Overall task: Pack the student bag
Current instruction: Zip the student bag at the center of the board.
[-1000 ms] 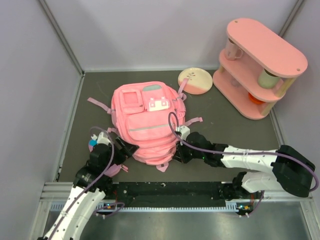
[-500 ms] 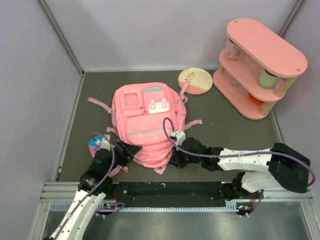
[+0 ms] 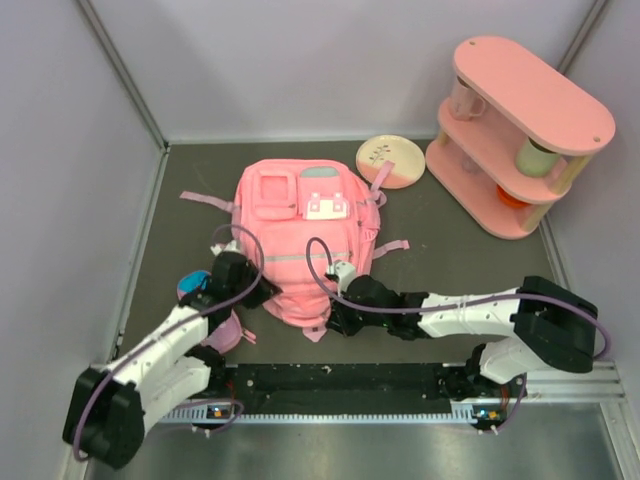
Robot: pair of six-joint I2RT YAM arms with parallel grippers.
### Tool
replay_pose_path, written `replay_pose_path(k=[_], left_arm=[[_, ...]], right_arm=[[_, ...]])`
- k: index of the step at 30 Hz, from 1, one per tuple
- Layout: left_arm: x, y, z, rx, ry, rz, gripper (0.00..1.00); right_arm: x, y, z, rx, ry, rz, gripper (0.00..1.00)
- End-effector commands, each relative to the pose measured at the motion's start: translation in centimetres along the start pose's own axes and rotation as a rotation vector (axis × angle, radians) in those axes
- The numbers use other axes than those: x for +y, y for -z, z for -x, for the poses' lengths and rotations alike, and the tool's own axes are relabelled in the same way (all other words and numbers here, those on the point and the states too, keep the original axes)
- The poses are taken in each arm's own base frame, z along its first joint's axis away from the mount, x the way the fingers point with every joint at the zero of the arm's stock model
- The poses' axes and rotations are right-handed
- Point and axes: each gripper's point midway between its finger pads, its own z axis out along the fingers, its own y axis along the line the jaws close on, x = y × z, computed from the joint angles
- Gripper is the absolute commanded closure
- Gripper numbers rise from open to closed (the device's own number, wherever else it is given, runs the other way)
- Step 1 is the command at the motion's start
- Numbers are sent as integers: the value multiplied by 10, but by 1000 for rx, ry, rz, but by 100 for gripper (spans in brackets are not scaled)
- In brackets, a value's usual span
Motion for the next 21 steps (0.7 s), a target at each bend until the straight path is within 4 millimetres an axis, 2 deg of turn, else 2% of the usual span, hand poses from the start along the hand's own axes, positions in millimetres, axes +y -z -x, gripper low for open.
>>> replay_pose_path(k=[1, 3, 4, 5, 6, 8, 9, 10, 11, 12, 15, 16, 17, 21], left_arm=[[-56, -1, 77, -167, -264, -55, 100], [-64, 4, 95, -199, -289, -71, 100], [-65, 8, 101, -208, -323, -75, 100], [-52, 12, 113, -212, -299, -39, 100], [-52, 15, 119, -209, -295, -42, 100], [-34, 23, 134, -239, -258, 17, 100], [-28, 27, 135, -253, -241, 24, 96], [-25, 29, 135, -260, -214, 30, 80], [-23, 30, 133, -261, -205, 27, 60], [-22, 32, 128, -263, -194, 14, 29], [-25, 39, 108, -214, -171, -37, 9], [-25, 41, 102, -201, -156, -47, 6], [-22, 40, 93, -178, -142, -60, 5], [-27, 52, 78, -210, -91, -152, 1]], right_arm=[[38, -13, 24, -20, 42, 118, 100], [50, -18, 40, -48, 58, 149, 100], [53, -23, 41, -37, 65, 160, 100], [56, -26, 45, -44, 69, 167, 100], [64, -28, 58, -67, 72, 185, 100], [70, -35, 61, -58, 84, 200, 100], [77, -37, 72, -73, 86, 213, 100], [77, -39, 74, -70, 86, 210, 100], [78, -42, 75, -67, 87, 205, 100], [80, -44, 81, -77, 82, 206, 100], [72, -50, 84, -68, 74, 172, 100], [69, -52, 84, -67, 66, 162, 100], [66, -52, 84, -65, 57, 155, 100], [47, -52, 91, -80, 24, 137, 100]])
